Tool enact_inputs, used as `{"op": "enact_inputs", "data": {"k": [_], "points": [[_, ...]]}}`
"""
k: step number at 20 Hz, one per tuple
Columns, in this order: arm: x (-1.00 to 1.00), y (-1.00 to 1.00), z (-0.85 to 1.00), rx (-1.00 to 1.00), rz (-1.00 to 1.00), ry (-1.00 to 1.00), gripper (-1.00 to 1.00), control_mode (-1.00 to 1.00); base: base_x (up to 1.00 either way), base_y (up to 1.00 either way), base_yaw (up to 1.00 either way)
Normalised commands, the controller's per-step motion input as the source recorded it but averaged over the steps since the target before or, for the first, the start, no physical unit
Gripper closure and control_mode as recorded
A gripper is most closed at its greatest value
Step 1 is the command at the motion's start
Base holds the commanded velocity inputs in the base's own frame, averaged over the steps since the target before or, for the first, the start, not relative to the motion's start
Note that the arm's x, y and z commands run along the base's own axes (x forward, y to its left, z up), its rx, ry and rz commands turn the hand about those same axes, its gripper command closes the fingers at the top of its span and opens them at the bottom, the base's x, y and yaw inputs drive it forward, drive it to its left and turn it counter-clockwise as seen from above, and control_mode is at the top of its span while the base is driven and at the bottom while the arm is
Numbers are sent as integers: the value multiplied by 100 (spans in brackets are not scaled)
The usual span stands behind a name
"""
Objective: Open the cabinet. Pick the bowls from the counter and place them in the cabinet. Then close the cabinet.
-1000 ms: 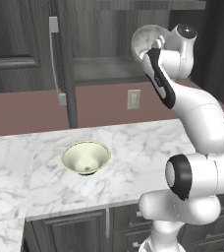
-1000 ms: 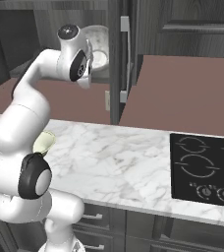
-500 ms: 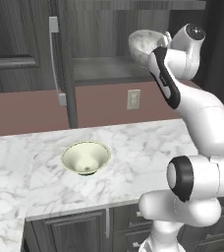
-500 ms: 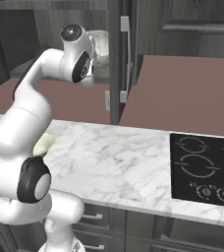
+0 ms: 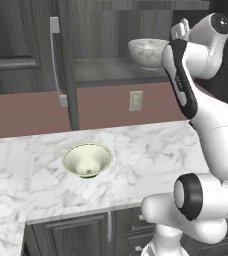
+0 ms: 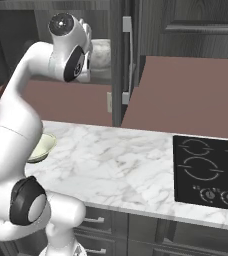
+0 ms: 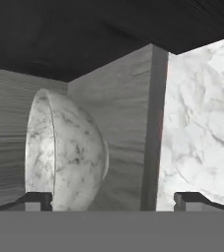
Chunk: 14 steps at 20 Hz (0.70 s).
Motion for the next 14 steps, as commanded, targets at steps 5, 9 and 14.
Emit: {"op": "enact_inputs", "data": {"k": [5,9,14], "points": [[-100,0,-2,0,0,29,-100,-100,0,0,0],[-100,6,-46,0,0,18,-100,-100,0,0,0],[-87,17,-38,0,11,15,-100,-100,0,0,0]]}}
